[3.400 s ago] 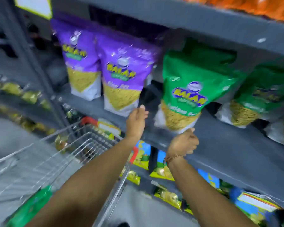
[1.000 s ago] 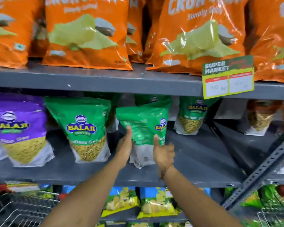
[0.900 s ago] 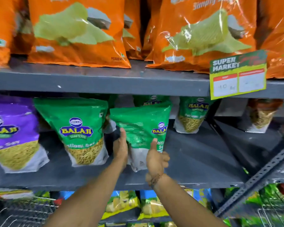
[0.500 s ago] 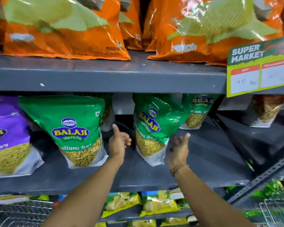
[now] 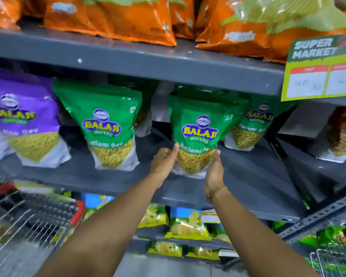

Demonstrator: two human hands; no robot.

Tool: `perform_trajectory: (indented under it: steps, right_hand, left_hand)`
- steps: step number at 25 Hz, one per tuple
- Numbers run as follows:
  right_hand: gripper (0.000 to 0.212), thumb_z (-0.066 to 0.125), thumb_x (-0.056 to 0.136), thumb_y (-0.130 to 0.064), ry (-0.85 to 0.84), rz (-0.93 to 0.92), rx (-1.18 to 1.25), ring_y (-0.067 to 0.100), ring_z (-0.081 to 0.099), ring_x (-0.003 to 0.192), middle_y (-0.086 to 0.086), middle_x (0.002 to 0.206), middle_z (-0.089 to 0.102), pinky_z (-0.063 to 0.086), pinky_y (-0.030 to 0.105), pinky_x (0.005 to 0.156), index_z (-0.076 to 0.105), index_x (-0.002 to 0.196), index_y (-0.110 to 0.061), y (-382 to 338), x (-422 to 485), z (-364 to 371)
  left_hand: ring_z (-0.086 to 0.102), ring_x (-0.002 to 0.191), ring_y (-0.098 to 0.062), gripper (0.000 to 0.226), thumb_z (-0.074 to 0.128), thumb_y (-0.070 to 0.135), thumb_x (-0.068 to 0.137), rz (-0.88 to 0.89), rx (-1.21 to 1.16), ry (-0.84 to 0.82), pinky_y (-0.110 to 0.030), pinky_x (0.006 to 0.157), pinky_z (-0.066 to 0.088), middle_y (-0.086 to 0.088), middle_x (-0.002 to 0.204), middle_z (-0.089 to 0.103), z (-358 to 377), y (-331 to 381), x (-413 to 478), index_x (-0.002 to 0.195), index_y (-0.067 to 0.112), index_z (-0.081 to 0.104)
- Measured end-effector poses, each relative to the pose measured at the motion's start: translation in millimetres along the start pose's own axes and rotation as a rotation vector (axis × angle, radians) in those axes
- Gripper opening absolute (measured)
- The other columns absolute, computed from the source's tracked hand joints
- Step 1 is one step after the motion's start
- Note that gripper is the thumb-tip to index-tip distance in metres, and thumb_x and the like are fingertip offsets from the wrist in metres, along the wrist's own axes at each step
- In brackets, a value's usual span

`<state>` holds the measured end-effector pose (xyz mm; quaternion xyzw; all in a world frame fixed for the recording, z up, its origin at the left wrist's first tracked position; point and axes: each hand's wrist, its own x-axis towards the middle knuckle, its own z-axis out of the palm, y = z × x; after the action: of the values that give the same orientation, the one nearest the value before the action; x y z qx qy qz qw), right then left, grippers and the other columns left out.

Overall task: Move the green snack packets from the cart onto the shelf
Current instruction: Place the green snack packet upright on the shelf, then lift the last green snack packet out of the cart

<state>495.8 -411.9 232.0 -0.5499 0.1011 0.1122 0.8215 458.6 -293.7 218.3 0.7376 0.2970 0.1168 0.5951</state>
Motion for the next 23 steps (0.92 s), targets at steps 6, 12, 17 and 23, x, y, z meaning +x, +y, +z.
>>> perform_trajectory:
  steps: [6,12,17,23]
  right_hand:
    - [0.031,0.037,0.095,-0.036,0.16,-0.082,-0.499,0.031,0.054,0.088,0.018,0.092,0.061,0.043,0.044,0.09,0.054,0.092,-0.011,85.4,-75.3,39.2]
    - [0.033,0.043,0.089,-0.036,-0.829,-0.292,-0.864,0.023,0.047,0.064,-0.001,0.058,0.049,0.044,0.046,0.066,0.049,0.06,-0.021,245.6,-204.1,184.5]
    - [0.015,0.051,0.089,-0.025,-1.42,0.09,-1.378,0.021,0.052,0.081,0.01,0.085,0.056,0.041,0.031,0.073,0.058,0.077,-0.018,428.6,-300.2,260.4]
    - [0.032,0.054,0.088,-0.022,-1.403,0.467,-1.762,0.037,0.056,0.116,0.025,0.124,0.06,0.047,0.035,0.086,0.058,0.114,-0.004,579.0,-336.2,226.4]
  left_hand:
    - [0.055,0.044,-0.006,0.036,0.044,0.033,0.093,0.102,-0.237,0.219,-0.017,0.047,0.044,-0.006,0.059,0.056,-85.3,-51.6,-44.0,0.06,0.02,0.05]
    - [0.05,0.042,-0.004,0.041,0.042,0.026,0.094,-0.231,-0.531,1.008,-0.024,0.053,0.042,0.007,0.044,0.056,-297.9,-223.9,-109.6,0.054,0.022,0.053]
    - [0.056,0.085,-0.021,0.026,0.04,0.028,0.089,-0.976,-0.758,1.075,-0.029,0.068,0.048,-0.01,0.08,0.058,-380.6,-429.2,-203.2,0.076,0.012,0.055]
    - [0.067,0.089,-0.031,0.032,0.046,0.021,0.089,-1.147,-0.551,1.146,-0.044,0.078,0.049,-0.033,0.095,0.062,-391.1,-532.3,-221.9,0.095,-0.009,0.054]
